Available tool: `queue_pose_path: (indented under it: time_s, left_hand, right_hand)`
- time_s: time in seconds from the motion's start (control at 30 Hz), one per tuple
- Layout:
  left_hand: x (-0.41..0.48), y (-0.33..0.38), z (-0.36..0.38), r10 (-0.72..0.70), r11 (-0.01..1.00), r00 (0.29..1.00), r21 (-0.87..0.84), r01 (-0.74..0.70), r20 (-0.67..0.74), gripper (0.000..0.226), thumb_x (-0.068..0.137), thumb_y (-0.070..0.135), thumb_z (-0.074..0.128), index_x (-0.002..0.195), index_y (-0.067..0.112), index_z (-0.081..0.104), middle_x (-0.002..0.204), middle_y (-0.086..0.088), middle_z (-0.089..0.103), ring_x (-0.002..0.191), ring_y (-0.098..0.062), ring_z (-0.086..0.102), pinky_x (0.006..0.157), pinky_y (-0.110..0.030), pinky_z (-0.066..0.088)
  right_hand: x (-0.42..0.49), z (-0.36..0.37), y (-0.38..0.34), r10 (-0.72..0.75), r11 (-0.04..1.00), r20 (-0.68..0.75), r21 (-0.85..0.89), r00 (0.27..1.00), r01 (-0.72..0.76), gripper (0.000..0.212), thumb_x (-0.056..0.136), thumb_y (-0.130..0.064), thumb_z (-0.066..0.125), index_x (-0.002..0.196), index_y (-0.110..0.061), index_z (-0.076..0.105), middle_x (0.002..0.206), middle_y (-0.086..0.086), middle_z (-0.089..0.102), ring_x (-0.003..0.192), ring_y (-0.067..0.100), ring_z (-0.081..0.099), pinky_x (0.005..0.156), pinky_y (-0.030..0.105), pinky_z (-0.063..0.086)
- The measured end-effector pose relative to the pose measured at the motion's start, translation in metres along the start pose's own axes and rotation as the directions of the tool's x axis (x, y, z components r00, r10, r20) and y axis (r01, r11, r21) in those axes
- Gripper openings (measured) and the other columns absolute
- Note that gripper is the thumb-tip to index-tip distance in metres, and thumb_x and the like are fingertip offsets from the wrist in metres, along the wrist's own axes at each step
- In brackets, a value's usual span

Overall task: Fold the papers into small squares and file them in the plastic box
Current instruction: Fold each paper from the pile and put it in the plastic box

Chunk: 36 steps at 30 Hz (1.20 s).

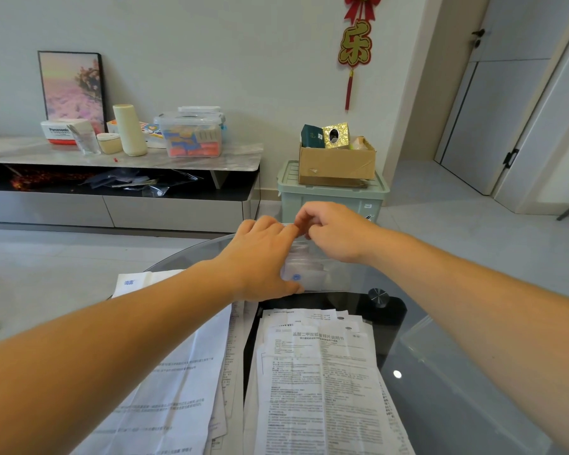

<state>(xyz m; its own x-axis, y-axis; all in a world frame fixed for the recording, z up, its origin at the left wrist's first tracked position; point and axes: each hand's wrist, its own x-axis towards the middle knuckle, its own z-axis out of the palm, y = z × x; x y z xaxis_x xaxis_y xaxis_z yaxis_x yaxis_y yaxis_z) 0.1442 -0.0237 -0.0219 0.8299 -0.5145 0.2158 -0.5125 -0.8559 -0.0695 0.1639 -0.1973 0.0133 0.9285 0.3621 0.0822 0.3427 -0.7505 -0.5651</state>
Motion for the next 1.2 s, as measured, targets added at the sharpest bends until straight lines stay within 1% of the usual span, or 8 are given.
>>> queue_pose_path:
  time_s: [0.3,0.5,0.6,0.73,0.87,0.97,1.07,1.2]
  left_hand:
    - [-0.009,0.002,-0.007,-0.012,0.999,0.998,-0.045,0.01,-0.055,0.089,0.079,0.072,0.064,0.149,0.027,0.034,0.145,0.006,0.042,0.138,-0.018,0.03,0.115,-0.037,0.025]
    - [-0.044,0.011,-0.024,-0.099,0.977,0.982,-0.205,0.066,-0.159,0.073,0.083,0.065,0.066,0.141,0.027,0.044,0.14,0.008,0.047,0.132,-0.015,0.037,0.112,-0.036,0.032]
    - [-0.075,0.028,-0.034,-0.113,0.968,0.983,-0.238,0.076,-0.146,0.055,0.089,0.059,0.061,0.134,0.029,0.051,0.13,0.01,0.052,0.121,-0.013,0.044,0.107,-0.033,0.04]
    - [-0.127,0.059,-0.044,-0.091,0.95,0.995,-0.297,0.096,0.032,0.039,0.093,0.059,0.054,0.126,0.039,0.053,0.125,0.019,0.05,0.112,-0.004,0.053,0.098,-0.024,0.048]
    - [-0.176,0.086,-0.049,0.055,0.954,0.98,-0.3,0.004,0.189,0.057,0.088,0.068,0.054,0.137,0.041,0.046,0.139,0.024,0.044,0.123,0.0,0.045,0.111,-0.023,0.035]
    - [-0.196,0.1,-0.049,0.147,0.958,0.955,-0.276,-0.073,0.257,0.073,0.081,0.074,0.058,0.144,0.042,0.037,0.148,0.022,0.034,0.134,-0.003,0.033,0.118,-0.021,0.017]
    - [-0.203,0.107,-0.046,0.144,0.964,0.955,-0.256,-0.076,0.26,0.076,0.085,0.065,0.06,0.15,0.04,0.03,0.154,0.019,0.03,0.139,-0.004,0.03,0.123,-0.027,0.01]
    - [-0.201,0.11,-0.042,0.138,0.98,0.97,-0.17,-0.104,0.202,0.059,0.094,0.052,0.054,0.149,0.036,0.035,0.151,0.016,0.039,0.135,-0.007,0.038,0.122,-0.03,0.018]
  right_hand:
    - [-0.02,-0.004,0.009,-0.011,1.0,-0.12,0.0,0.993,0.011,0.03,0.096,-0.006,0.044,0.114,-0.022,0.063,0.111,-0.006,0.068,0.104,0.012,0.062,0.092,0.032,0.052]
    - [-0.073,-0.012,0.004,-0.034,0.999,-0.248,-0.018,0.968,0.03,0.021,0.098,-0.012,0.05,0.106,-0.024,0.066,0.099,-0.014,0.066,0.093,0.003,0.06,0.08,0.022,0.05]
    - [-0.117,-0.01,-0.004,-0.004,1.0,-0.194,-0.009,0.981,0.002,0.017,0.098,-0.018,0.054,0.101,-0.03,0.065,0.094,-0.021,0.063,0.089,-0.002,0.059,0.077,0.018,0.049]
    - [-0.184,0.002,-0.015,0.027,0.997,-0.023,-0.068,0.999,-0.029,0.01,0.096,-0.032,0.059,0.102,-0.036,0.066,0.1,-0.025,0.061,0.097,-0.007,0.055,0.089,0.025,0.051]
    - [-0.24,0.015,-0.035,-0.023,0.987,0.186,-0.155,0.982,0.052,0.03,0.088,-0.055,0.064,0.114,-0.041,0.059,0.132,-0.035,0.045,0.127,-0.015,0.032,0.113,0.021,0.031]
    - [-0.266,0.028,-0.042,-0.027,0.976,0.303,-0.196,0.952,0.09,0.058,0.079,-0.068,0.066,0.13,-0.045,0.048,0.154,-0.032,0.022,0.142,-0.009,0.014,0.116,0.019,0.021]
    - [-0.276,0.039,-0.041,-0.053,0.961,0.282,-0.247,0.958,0.126,0.068,0.081,-0.065,0.067,0.139,-0.041,0.041,0.16,-0.023,0.017,0.146,-0.003,0.012,0.117,0.019,0.02]
    - [-0.277,0.05,-0.032,-0.09,0.946,0.156,-0.297,0.984,0.133,0.048,0.09,-0.051,0.064,0.131,-0.032,0.049,0.147,-0.017,0.043,0.137,0.005,0.034,0.11,0.023,0.035]
